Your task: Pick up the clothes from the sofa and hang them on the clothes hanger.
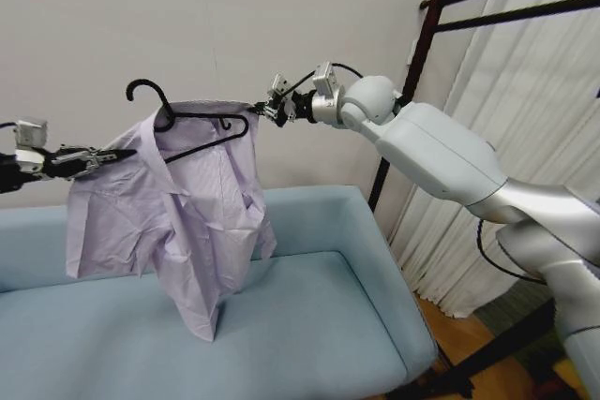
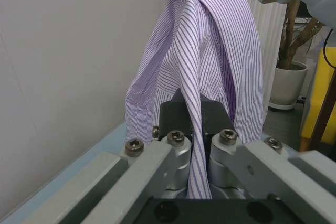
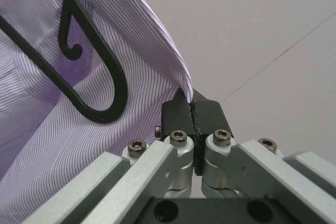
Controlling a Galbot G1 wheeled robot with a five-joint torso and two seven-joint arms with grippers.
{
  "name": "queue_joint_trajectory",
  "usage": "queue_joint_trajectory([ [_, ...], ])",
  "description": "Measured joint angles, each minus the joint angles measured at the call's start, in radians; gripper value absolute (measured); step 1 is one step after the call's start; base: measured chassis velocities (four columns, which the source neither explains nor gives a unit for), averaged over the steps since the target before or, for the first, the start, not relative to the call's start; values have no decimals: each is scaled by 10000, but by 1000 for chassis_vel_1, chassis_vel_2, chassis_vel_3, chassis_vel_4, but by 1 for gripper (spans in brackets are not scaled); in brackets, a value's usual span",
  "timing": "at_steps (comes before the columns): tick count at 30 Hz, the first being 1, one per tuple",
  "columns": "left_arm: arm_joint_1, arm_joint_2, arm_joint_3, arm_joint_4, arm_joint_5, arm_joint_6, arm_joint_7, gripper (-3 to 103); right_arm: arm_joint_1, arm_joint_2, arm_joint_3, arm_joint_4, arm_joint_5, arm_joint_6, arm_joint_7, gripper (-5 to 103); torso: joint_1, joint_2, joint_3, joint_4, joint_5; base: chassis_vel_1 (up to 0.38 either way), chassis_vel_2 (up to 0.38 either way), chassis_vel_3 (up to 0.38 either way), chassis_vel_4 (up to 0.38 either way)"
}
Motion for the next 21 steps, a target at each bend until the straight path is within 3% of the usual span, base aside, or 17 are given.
queue_joint_trajectory([
  [7, -26, -11, -10, -43, 98, 30, -267, 2, 35, 170, 94, 277, -805, -344, 1080, 0, 0, -1, 0, 3, 0, 0, 0, 0, 0],
  [18, -76, -280, 75, -298, 163, 66, -1102, 2, 234, 137, 356, 1023, -1822, -952, 1393, 0, 0, 0, 0, 0, -1, 0, 0, 0, 0],
  [21, -92, -333, 84, -327, 211, 64, -1070, 2, 368, 212, 301, 1059, -1873, -1097, 1480, 0, -1, 0, 0, 1, 0, 0, 0, 0, 0],
])
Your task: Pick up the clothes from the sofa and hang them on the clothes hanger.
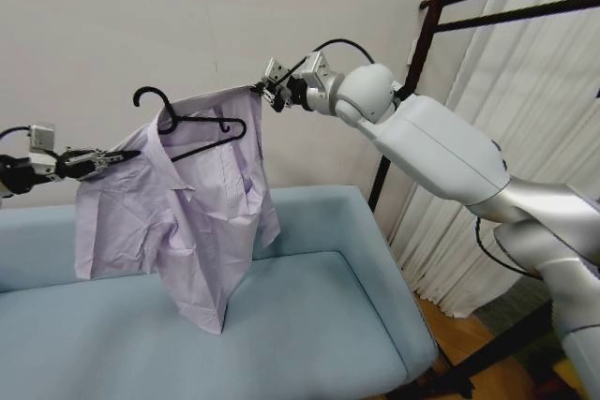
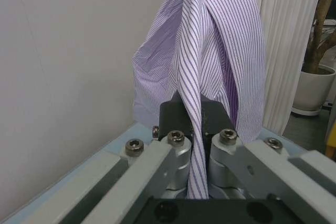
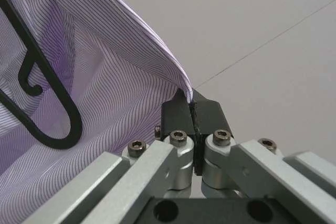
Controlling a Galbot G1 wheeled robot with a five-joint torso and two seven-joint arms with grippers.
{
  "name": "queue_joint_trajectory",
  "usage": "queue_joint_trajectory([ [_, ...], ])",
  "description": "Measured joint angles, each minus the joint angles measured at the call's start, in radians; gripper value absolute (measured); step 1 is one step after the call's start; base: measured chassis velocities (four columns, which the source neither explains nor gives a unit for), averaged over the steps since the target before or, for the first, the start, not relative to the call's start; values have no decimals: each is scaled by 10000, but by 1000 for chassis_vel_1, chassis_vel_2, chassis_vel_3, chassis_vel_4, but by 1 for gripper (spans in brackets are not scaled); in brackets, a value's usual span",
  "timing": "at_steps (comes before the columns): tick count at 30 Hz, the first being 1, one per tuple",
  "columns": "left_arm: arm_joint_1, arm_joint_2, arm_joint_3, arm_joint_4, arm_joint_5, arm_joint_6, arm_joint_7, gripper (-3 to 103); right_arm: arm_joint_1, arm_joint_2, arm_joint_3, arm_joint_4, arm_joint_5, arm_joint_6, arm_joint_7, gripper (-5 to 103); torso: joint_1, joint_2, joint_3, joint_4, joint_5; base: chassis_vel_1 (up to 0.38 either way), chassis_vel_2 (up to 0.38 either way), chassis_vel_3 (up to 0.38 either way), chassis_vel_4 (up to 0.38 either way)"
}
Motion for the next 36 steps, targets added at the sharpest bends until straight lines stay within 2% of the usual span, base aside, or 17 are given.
queue_joint_trajectory([
  [7, -95, -159, -20, -152, 312, 157, 188, 2, 449, 191, -365, -339, -375, -2, -169, 0, 1, 0, 0, 2, -1, 0, 0, 0, 0],
  [11, -158, -270, -34, -250, 403, 200, -31, 2, 697, 152, -645, -391, -389, -5, -310, 0, 0, 0, 0, 0, 0, 0, 0, 0, 0],
  [21, -332, -371, -162, -597, 1048, 425, -1130, 2, 1168, 228, -946, -697, -461, 45, -343, 0, 0, 0, 0, 1, 0, 0, 0, 0, 0],
  [25, -378, -411, -230, -1106, 914, 566, -2323, 2, 1227, 358, -946, -718, -616, -139, -121, 0, 0, 0, 0, 0, 0, 0, 0, 0, 0],
  [34, -489, -461, -350, -1753, 779, 596, -3000, 2, 1140, 645, -782, -591, -482, -680, 380, 0, 0, 0, 0, 2, 0, 0, 0, 0, 0],
  [36, -529, -462, -350, -1954, 719, 565, -3267, 2, 1110, 766, -682, -289, -287, -1080, 566, 0, 1, 0, 0, 1, 0, 0, 0, 0, 0],
])
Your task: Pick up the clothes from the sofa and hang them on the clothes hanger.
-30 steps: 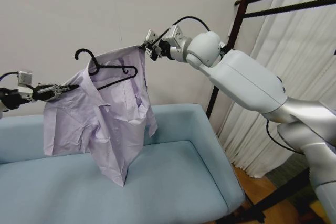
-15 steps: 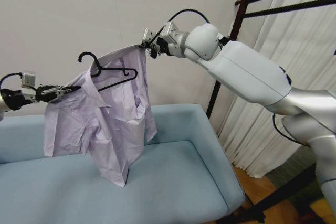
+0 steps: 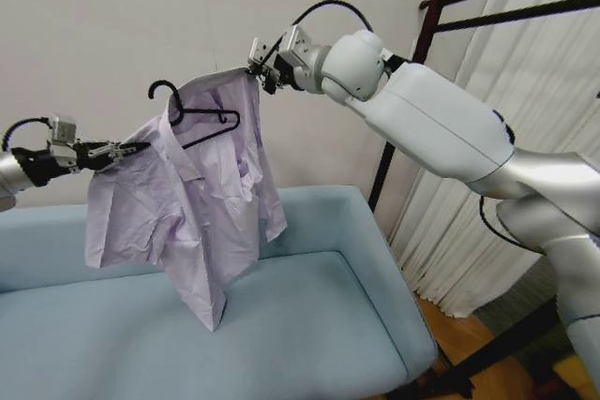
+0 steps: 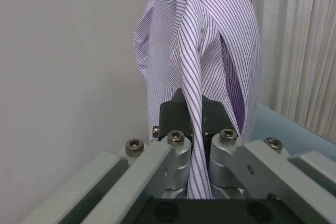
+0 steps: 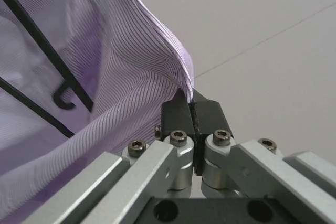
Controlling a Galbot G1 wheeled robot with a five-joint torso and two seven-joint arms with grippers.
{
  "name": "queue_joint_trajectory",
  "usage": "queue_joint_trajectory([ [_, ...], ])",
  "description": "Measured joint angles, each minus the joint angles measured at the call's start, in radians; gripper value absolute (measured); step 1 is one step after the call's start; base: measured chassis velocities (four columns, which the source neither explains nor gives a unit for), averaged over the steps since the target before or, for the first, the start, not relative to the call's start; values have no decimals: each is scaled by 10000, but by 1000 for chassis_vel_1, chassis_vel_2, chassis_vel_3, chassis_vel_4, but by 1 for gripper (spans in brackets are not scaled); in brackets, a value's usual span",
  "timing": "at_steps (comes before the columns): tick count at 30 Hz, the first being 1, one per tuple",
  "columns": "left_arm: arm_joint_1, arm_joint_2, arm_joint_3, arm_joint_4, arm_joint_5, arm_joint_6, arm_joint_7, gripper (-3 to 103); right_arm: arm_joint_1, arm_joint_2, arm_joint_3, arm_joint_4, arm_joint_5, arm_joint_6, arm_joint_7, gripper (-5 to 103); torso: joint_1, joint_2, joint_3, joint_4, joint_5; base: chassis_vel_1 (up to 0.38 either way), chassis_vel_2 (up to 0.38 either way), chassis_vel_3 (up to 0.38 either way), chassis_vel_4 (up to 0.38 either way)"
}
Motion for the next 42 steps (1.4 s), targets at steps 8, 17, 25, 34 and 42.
queue_joint_trajectory([
  [8, -24, -47, 1, -23, -58, -28, -432, 2, 246, 106, 145, 511, 552, -828, 144, 0, 0, 0, 0, 0, -1, 0, 0, 0, 0],
  [17, -59, -240, 47, -147, -314, -132, -1254, 2, 531, 53, 110, 1044, 2766, -2079, 373, 0, -1, 0, -1, 0, -2, 0, 0, 0, 0],
  [25, -105, -194, -32, -418, -531, -277, -1329, 2, 274, 217, 13, 1181, 4779, -2126, 1189, 0, 0, 0, 0, 1, 0, 0, 0, 0, 0],
  [34, -89, -175, -72, -484, -669, -474, -1133, 2, 545, 880, 1076, 397, 6055, -2110, 1701, 0, 0, 1, -1, 0, -1, 0, 0, 0, 0],
  [42, -144, -151, -65, -424, -831, -521, -1249, 2, 442, 805, 853, 922, 6383, -2236, 1666, 0, -1, 1, -1, -1, 1, 0, 0, 0, 0],
])
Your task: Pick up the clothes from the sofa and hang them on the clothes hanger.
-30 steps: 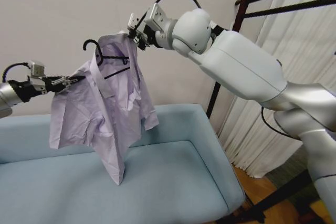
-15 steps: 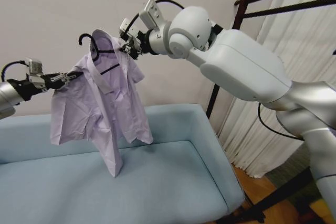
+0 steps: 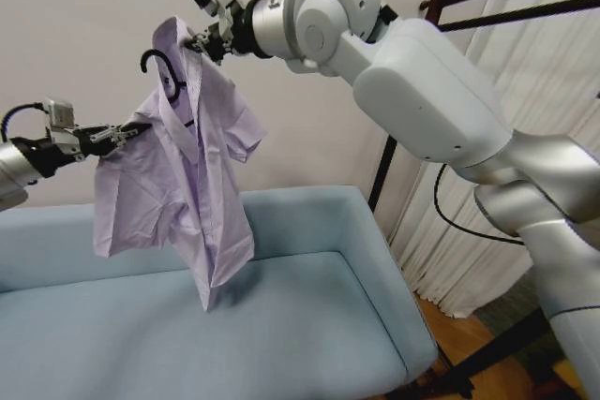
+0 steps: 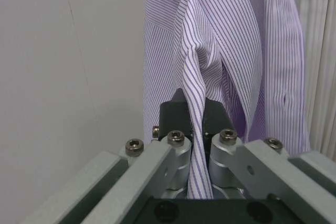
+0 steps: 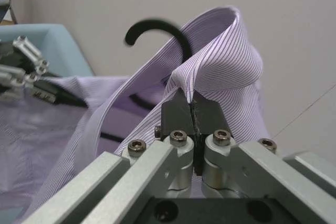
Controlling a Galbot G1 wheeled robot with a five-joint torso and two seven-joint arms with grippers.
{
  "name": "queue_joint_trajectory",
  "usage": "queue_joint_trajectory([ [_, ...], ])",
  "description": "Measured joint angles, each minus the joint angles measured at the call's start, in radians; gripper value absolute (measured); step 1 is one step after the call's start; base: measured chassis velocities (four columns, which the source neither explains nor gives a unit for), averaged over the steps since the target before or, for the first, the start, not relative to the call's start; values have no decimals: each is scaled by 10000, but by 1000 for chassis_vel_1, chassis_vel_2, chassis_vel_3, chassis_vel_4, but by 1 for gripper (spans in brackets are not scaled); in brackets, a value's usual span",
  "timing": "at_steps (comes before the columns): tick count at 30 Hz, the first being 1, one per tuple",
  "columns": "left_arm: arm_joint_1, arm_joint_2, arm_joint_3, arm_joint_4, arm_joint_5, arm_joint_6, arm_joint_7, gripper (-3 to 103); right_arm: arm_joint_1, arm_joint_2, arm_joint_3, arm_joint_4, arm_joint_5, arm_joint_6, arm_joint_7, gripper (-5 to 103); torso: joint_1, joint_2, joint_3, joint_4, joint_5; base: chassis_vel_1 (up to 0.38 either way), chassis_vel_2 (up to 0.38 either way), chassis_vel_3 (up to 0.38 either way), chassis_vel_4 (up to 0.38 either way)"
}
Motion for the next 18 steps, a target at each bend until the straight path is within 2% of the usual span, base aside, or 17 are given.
queue_joint_trajectory([
  [11, -14, -71, -20, -48, -155, -105, -69, 2, -409, 501, -322, -138, 141, 58, 314, 0, 0, 0, 1, 2, -1, 0, 0, 0, 0],
  [18, 4, -182, 14, -33, -141, -167, -20, 2, -232, 1026, 253, -654, 415, 120, 594, 0, 0, 0, 0, 2, -3, 0, 0, 0, 0],
])
